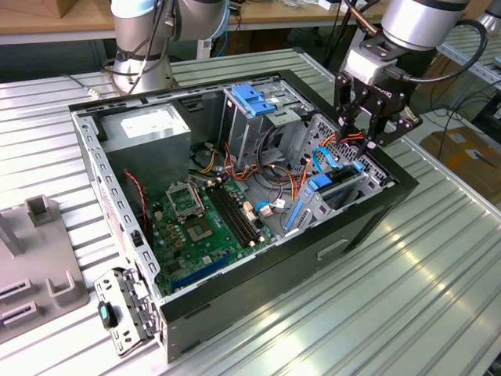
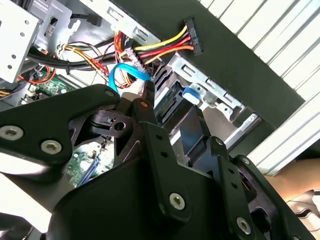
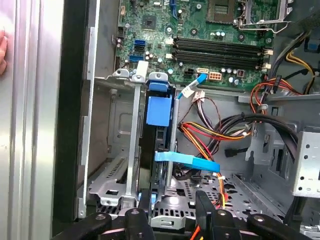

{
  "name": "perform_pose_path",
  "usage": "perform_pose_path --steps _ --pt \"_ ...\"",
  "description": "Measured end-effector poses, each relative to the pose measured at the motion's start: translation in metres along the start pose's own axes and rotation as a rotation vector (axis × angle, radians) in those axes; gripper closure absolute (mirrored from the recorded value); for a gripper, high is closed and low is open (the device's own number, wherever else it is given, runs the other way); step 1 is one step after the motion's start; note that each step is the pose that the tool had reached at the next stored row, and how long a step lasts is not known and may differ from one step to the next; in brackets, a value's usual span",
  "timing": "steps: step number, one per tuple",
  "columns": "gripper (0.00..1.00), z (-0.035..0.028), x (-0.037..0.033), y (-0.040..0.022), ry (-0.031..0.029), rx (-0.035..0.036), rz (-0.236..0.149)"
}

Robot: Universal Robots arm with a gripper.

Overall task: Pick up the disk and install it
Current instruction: 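Insert the second disk wire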

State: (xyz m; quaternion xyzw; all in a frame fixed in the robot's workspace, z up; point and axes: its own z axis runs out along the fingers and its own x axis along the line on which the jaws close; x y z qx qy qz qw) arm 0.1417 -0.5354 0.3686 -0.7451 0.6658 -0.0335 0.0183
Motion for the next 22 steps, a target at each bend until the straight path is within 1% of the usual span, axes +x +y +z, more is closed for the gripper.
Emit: perform_pose_path --steps 1,5,8,12,15,18,22 --pt "0.52 0.0002 -0.0002 -0.0027 -0.0006 0.0002 -0.009" --pt "0.52 0.0006 -0.0003 -0.0077 -0.0021 0.0008 -0.03" --pt "0.52 0.0009 -0.0004 -0.011 -0.0062 0.002 -0.069" --pt "0.52 0.0007 -0.0016 -0.012 -0.0083 0.0027 -0.102" --pt "0.52 0.0004 -0.0022 -0.0125 -0.0095 0.0031 -0.115" --pt "0.52 0.0005 -0.0019 -0.0146 -0.0102 0.0034 -0.126" --pt "0.52 0.0012 -0.0009 -0.0239 -0.011 0.0037 -0.137"
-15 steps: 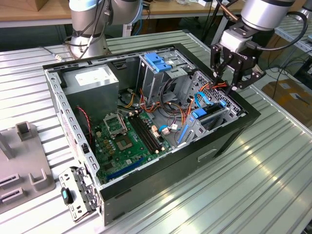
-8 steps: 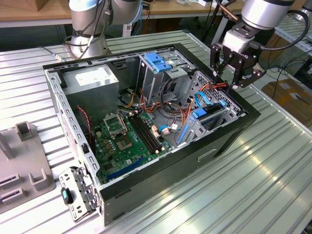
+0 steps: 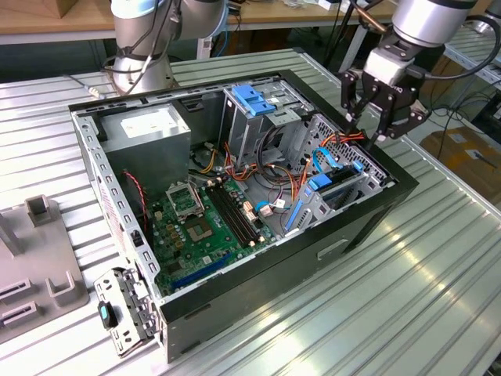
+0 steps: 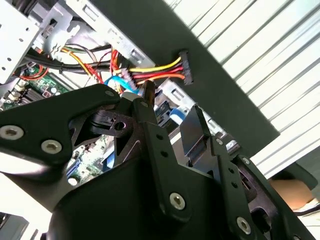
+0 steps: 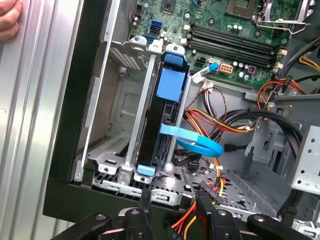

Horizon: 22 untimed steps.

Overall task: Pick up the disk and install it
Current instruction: 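Insert the second disk wire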

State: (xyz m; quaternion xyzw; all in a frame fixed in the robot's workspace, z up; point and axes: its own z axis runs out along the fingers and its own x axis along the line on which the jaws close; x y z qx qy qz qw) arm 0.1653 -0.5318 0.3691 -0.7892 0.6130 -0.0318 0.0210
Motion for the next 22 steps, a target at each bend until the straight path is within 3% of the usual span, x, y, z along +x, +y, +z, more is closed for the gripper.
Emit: perform_pose_path --steps 3,9,15,22 --pt "0.52 0.0005 0.0016 -0.0061 -0.0011 0.0003 -0.01" --pt "0.52 0.001 0.0026 -0.0112 -0.0039 0.0012 -0.043" --pt "0.52 0.0033 0.0033 -0.0147 -0.013 0.0043 -0.154" --pt "0.52 0.0044 0.0035 -0.0157 -0.0204 0.0067 -0.239"
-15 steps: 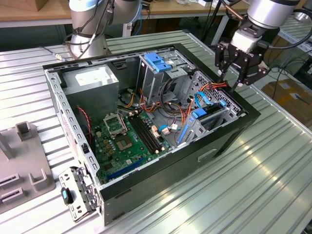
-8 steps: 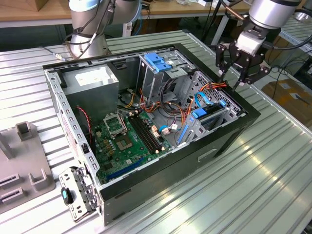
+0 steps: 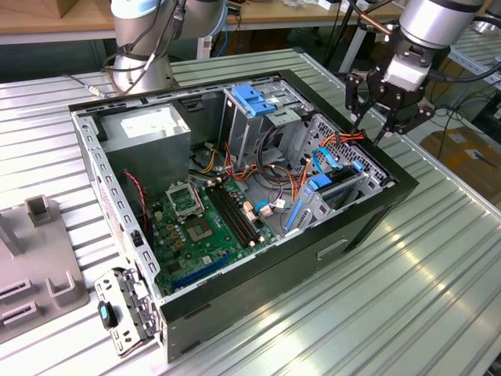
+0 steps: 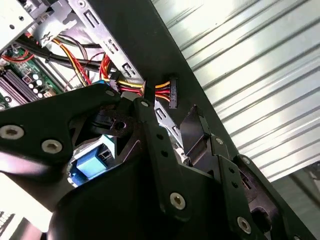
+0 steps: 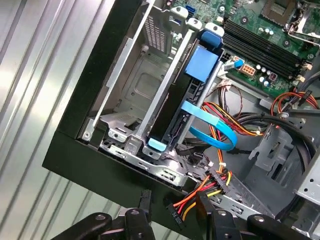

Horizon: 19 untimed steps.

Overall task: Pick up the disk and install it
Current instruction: 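Insert the second disk wire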

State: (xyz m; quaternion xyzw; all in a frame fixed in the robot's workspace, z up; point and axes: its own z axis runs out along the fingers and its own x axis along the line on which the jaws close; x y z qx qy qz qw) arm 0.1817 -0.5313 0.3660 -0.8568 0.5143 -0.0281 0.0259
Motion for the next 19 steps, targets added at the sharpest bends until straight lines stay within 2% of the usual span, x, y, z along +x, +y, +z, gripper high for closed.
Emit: perform_pose_path --steps 5,8,15,19 --pt "0.52 0.0008 0.0008 -0.0016 -0.0078 0.0026 -0.086" --pt "0.52 0.0013 0.0016 -0.0045 -0.0096 0.0031 -0.11" --pt "0.52 0.0014 0.0014 -0.0051 -0.0104 0.0033 -0.121" --pt "0.52 0.0014 0.0015 -0.0054 -0.0149 0.0046 -0.183"
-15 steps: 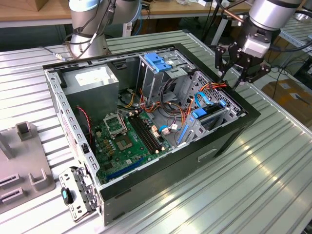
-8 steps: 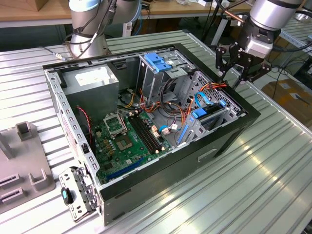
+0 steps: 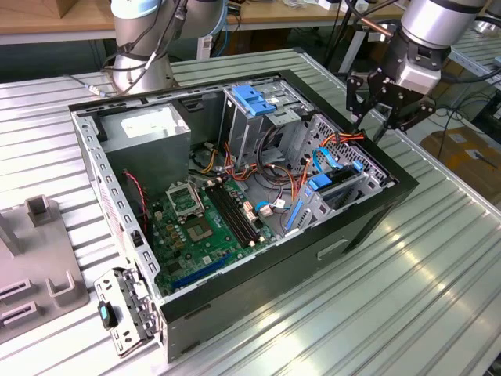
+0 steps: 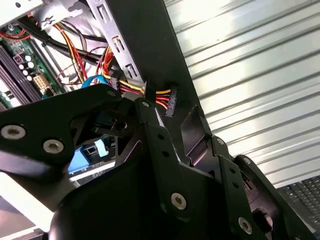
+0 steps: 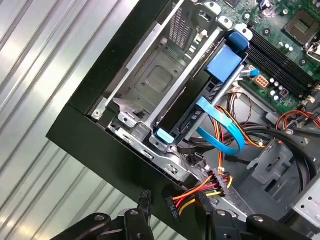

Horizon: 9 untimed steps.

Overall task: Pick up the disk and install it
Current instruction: 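Insert the second disk wire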

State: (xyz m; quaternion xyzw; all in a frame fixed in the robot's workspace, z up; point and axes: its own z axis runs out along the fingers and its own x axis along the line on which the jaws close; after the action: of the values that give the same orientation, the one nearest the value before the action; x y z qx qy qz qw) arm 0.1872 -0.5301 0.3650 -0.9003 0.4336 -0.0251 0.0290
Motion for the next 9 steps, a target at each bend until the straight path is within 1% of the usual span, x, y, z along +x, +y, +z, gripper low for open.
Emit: perform_pose_path --steps 1,3,8,9 --pt "0.52 0.0001 0.0 0.0 -0.0013 0.0004 -0.016" --pt "0.52 0.0004 0.0001 0.0 -0.0049 0.0014 -0.065" --pt "0.52 0.0007 0.0004 -0.0004 -0.0112 0.0031 -0.15" --pt "0.52 0.0009 0.0006 -0.0007 -0.013 0.0035 -0.174"
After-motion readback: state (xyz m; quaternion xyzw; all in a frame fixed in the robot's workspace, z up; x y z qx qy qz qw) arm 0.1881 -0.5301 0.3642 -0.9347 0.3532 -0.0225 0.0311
